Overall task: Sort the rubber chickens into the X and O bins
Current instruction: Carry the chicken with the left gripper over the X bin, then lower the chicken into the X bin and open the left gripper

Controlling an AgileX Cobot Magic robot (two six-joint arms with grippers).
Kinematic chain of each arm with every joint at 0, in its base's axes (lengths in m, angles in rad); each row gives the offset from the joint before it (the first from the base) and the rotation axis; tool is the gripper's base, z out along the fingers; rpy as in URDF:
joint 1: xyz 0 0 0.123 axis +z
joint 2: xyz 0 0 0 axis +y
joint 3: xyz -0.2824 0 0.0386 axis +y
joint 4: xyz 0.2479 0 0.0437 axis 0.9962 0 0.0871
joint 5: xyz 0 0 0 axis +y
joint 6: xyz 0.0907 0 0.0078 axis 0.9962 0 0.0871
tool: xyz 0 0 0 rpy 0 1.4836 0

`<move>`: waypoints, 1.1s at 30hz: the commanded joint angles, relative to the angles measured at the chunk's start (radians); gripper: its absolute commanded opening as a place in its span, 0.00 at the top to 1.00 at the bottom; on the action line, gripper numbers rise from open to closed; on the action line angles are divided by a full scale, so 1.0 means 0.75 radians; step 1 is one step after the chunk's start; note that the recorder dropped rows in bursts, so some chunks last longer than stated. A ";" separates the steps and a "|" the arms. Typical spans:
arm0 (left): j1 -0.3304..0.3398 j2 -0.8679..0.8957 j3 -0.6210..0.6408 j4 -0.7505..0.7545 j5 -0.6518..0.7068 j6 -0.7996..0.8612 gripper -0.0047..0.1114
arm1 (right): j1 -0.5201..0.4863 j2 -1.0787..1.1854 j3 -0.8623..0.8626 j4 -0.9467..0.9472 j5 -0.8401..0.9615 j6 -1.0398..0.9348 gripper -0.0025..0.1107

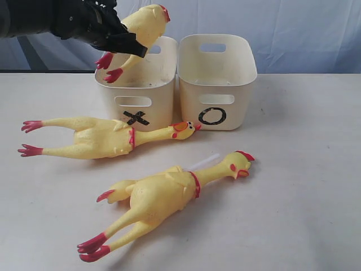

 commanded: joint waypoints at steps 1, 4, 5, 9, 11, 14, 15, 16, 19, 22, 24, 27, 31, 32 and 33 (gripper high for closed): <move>0.001 0.021 -0.015 0.033 -0.059 -0.014 0.96 | -0.008 -0.008 0.003 -0.006 -0.012 -0.002 0.98; 0.001 0.051 -0.018 0.043 -0.052 -0.014 0.96 | -0.008 -0.008 0.003 -0.006 -0.012 -0.002 0.98; 0.001 0.063 -0.025 0.045 -0.046 -0.014 0.96 | -0.008 -0.008 0.003 -0.006 -0.012 -0.002 0.98; 0.001 0.105 -0.053 0.061 -0.041 -0.014 0.96 | -0.008 -0.008 0.003 -0.006 -0.012 -0.002 0.98; 0.001 0.118 -0.065 0.064 -0.034 -0.014 0.96 | -0.008 -0.008 0.003 -0.006 -0.012 -0.002 0.98; 0.001 0.124 -0.070 0.064 -0.032 -0.014 0.96 | -0.008 -0.008 0.003 -0.006 -0.012 -0.002 0.98; 0.001 0.127 -0.070 0.064 -0.032 -0.014 0.96 | -0.008 -0.008 0.003 -0.006 -0.012 -0.002 0.98; 0.001 0.127 -0.070 0.064 -0.029 -0.014 0.96 | -0.008 -0.008 0.003 -0.006 -0.012 -0.002 0.98; 0.001 0.127 -0.070 0.070 -0.004 -0.014 0.96 | -0.008 -0.008 0.003 -0.006 -0.012 -0.002 0.98; 0.007 0.127 -0.070 0.076 0.026 -0.014 0.95 | -0.008 -0.008 0.003 -0.006 -0.012 -0.002 0.98; 0.010 0.127 -0.070 0.076 0.041 -0.014 0.90 | -0.008 -0.008 0.003 -0.006 -0.012 -0.002 0.98; 0.012 0.127 -0.070 0.076 0.048 -0.014 0.80 | -0.008 -0.008 0.003 -0.006 -0.012 -0.002 0.98; 0.012 0.127 -0.070 0.057 0.033 -0.014 0.69 | -0.008 -0.008 0.003 -0.006 -0.012 -0.002 0.98; 0.012 0.127 -0.070 0.057 0.029 -0.014 0.68 | -0.008 -0.008 0.003 -0.006 -0.012 -0.002 0.98; 0.012 0.127 -0.070 0.057 0.027 -0.014 0.66 | -0.008 -0.008 0.003 -0.006 -0.012 -0.002 0.98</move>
